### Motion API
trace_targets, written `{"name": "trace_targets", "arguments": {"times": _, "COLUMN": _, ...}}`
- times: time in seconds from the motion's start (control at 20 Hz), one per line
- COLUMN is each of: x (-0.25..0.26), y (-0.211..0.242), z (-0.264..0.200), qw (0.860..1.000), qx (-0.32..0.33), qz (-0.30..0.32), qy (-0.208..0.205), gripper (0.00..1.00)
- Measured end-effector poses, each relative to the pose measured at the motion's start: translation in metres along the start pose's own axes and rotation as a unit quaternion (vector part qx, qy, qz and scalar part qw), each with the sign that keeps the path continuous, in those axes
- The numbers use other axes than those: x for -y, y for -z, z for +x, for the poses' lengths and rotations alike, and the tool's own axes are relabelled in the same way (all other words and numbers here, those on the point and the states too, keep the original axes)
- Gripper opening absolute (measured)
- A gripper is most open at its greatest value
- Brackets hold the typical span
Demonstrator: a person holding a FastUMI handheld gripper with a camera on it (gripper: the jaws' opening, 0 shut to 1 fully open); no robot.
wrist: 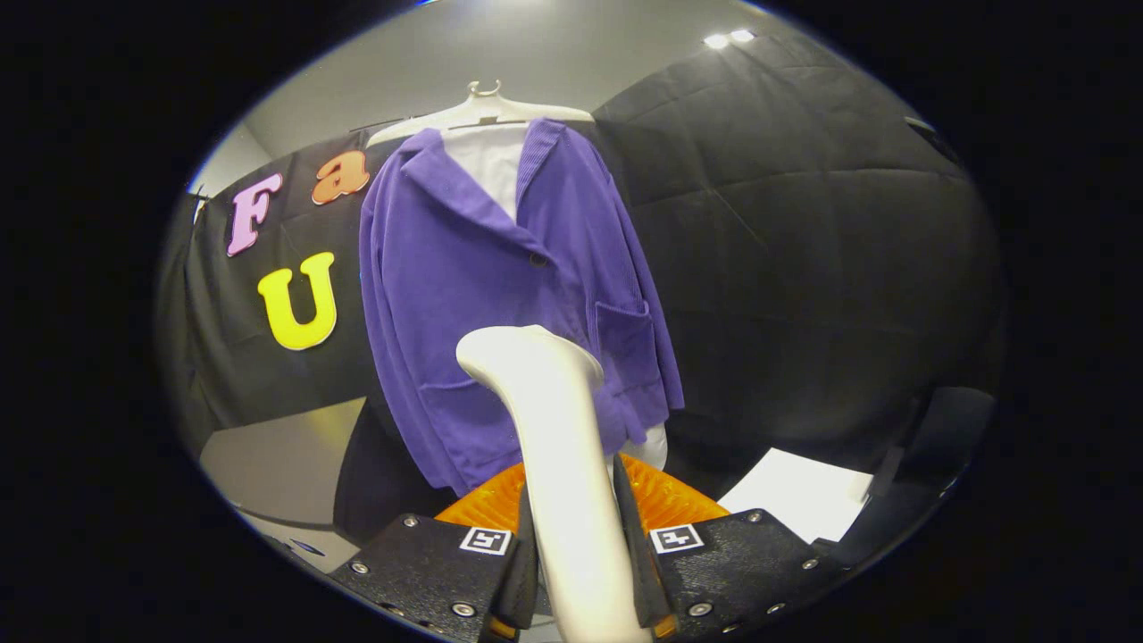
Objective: Iron the clothes twice with a garment steamer, once on the left side and once on the right side.
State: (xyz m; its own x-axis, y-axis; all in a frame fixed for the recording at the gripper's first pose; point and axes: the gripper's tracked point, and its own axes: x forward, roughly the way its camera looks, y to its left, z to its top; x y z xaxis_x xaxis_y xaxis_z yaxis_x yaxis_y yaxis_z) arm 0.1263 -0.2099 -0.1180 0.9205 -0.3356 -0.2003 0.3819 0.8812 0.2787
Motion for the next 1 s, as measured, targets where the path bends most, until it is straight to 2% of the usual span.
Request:
{"name": "trace_targets", "arguments": {"times": 0.4, "x": 0.011, "y": -0.095, "z": 0.017, "qw": 0.994, "qx": 0.101, "qz": 0.046, "qy": 0.003, "gripper": 0.42}}
{"name": "trace_targets", "arguments": {"times": 0.6, "x": 0.017, "y": -0.123, "z": 0.029, "qw": 0.992, "qx": 0.121, "qz": 0.041, "qy": 0.015, "gripper": 0.42}}
{"name": "trace_targets", "arguments": {"times": 1.0, "x": -0.007, "y": -0.197, "z": 0.073, "qw": 0.983, "qx": 0.179, "qz": 0.039, "qy": 0.002, "gripper": 0.42}}
